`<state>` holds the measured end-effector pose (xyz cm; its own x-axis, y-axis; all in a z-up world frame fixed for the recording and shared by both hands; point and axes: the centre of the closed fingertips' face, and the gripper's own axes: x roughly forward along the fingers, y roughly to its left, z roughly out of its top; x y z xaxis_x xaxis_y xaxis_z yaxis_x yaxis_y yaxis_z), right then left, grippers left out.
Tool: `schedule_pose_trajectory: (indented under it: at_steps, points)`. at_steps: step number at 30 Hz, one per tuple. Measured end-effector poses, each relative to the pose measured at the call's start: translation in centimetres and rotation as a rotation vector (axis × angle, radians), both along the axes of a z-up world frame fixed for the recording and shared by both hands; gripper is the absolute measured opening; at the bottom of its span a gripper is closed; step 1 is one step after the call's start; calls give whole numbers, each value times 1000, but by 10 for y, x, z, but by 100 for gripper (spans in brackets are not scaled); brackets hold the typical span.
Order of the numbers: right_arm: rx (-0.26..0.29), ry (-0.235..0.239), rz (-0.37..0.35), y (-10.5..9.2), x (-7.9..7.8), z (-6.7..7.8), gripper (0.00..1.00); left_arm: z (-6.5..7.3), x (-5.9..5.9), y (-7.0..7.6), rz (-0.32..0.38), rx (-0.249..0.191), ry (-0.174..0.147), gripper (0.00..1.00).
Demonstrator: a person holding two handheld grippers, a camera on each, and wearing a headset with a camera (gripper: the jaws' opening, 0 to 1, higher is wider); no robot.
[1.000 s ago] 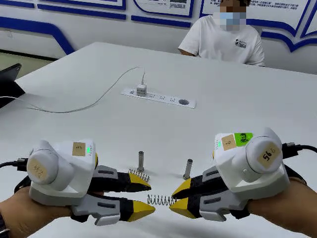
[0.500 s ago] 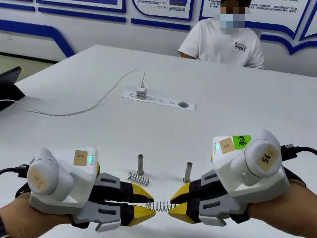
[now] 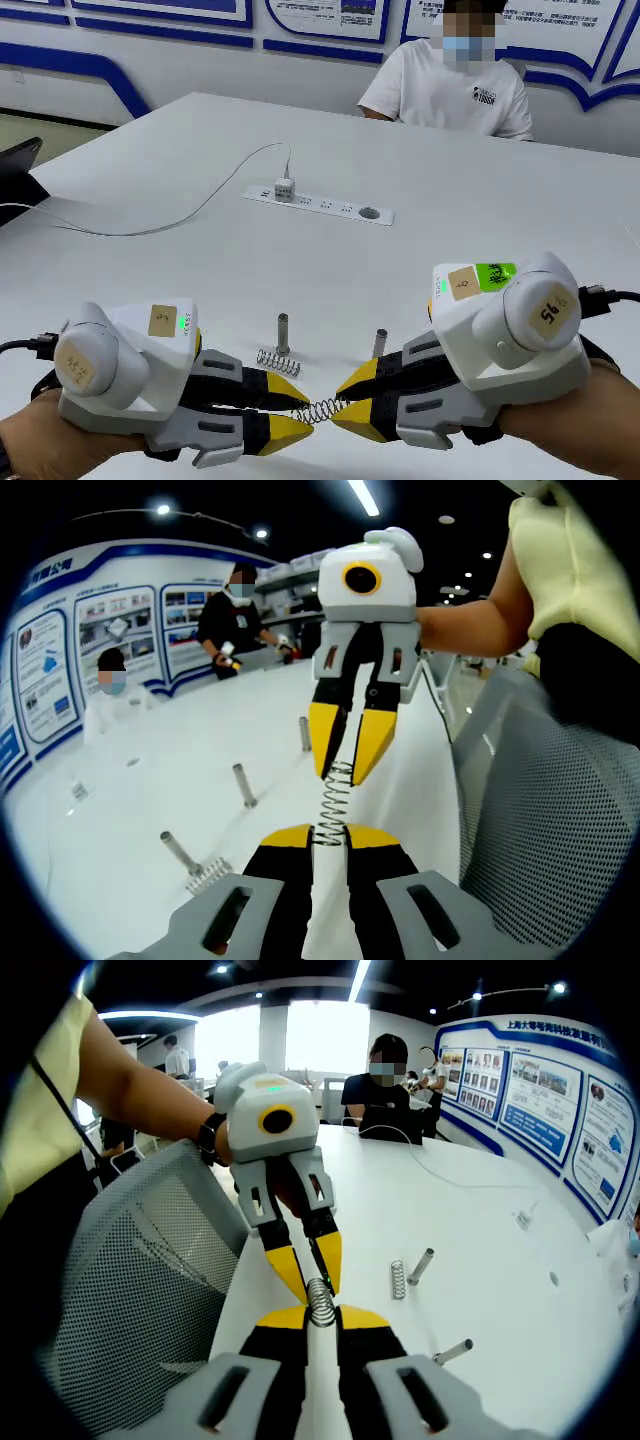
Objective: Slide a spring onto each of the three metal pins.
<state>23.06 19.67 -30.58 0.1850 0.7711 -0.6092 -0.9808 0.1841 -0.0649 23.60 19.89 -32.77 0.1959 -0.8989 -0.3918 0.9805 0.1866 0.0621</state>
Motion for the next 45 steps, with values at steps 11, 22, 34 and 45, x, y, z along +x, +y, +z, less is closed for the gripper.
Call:
schedule_pose_trajectory:
  at_steps: [11, 22, 34, 45]
  points:
    - [59, -27, 4, 14, 1, 13, 11, 2, 0, 0, 5, -9, -3, 11]
    - [101, -48, 15, 29, 0, 21, 11, 5, -3, -4, -12, -16, -3, 11]
    - [106, -59, 17, 36, -1, 21, 11, 5, -3, -3, -14, -23, 0, 11]
    - [107, -65, -6, 29, 5, 24, 11, 8, 5, 3, 27, -49, 29, 16]
